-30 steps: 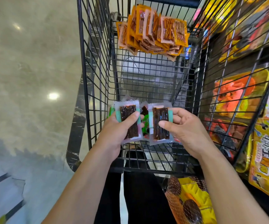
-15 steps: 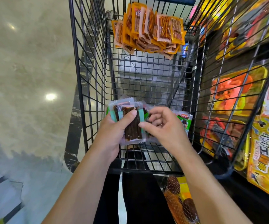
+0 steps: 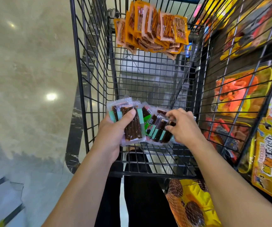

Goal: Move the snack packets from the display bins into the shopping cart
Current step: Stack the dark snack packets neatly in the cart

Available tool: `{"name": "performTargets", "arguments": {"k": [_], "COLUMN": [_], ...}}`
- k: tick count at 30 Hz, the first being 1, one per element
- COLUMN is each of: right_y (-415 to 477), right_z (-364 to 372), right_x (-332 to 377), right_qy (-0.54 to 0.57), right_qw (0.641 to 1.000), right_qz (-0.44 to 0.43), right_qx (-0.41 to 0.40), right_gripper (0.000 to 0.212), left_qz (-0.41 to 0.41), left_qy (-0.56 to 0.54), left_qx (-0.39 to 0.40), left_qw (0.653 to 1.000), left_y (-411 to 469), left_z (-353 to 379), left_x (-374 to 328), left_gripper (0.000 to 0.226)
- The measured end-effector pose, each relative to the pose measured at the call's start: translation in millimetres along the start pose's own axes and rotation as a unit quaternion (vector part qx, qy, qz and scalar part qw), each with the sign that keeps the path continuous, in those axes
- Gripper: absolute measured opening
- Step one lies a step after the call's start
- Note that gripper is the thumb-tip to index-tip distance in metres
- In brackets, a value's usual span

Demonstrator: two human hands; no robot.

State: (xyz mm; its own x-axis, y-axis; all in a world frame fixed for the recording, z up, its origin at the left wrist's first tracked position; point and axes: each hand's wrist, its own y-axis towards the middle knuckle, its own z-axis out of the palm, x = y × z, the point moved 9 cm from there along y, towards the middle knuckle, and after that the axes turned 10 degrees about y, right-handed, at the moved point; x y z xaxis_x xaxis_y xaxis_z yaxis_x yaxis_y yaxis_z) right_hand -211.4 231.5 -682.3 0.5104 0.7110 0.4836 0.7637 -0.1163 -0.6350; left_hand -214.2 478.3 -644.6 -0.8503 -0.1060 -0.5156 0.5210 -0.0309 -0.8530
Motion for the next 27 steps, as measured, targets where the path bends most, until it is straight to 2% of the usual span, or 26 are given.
{"name": "performTargets", "arguments": {"k": [3,8,14,20,22,25,27], "right_y": [-1.0,-8.5,-23.4,-37.4,-34.7,-26.2,-23.2], "right_z": [-2.7,-11.5,-33.7,-50.2,-49.6,-46.3,-40.5], "right_x": [-2.1,1.9,8.1,49.2,63.5,79.1,86.6], "right_qy": [0.01,0.028,0.133,0.243,0.268,0.29,0.292], "right_qw": [0.999,0.995,0.978,0.943,0.937,0.939,0.939], "right_qz": [-0.023,-0.054,-0.054,-0.056,-0.066,-0.095,-0.108], "right_qx": [0.023,0.078,0.148,0.219,0.212,0.161,0.143], "right_gripper": [0.027,0.024,0.019,0.02,0.015,0.012,0.014], "left_qz": [-0.003,-0.005,0.014,0.013,0.011,-0.007,-0.003], "left_qy": [0.0,0.007,0.07,0.124,0.139,0.14,0.161], "left_qx": [0.0,0.001,-0.001,0.049,0.082,0.137,0.159], "left_qw": [1.0,1.0,0.997,0.991,0.987,0.981,0.974], "left_y": [0.8,1.4,2.2,-0.7,-4.0,-8.8,-9.1], "left_z": [0.4,0.8,1.3,19.0,29.1,41.1,45.0], "left_x": [0.8,0.7,-2.5,-3.0,-2.5,2.4,5.3], "left_gripper": [0.035,0.034,0.029,0.028,0.034,0.063,0.061]}}
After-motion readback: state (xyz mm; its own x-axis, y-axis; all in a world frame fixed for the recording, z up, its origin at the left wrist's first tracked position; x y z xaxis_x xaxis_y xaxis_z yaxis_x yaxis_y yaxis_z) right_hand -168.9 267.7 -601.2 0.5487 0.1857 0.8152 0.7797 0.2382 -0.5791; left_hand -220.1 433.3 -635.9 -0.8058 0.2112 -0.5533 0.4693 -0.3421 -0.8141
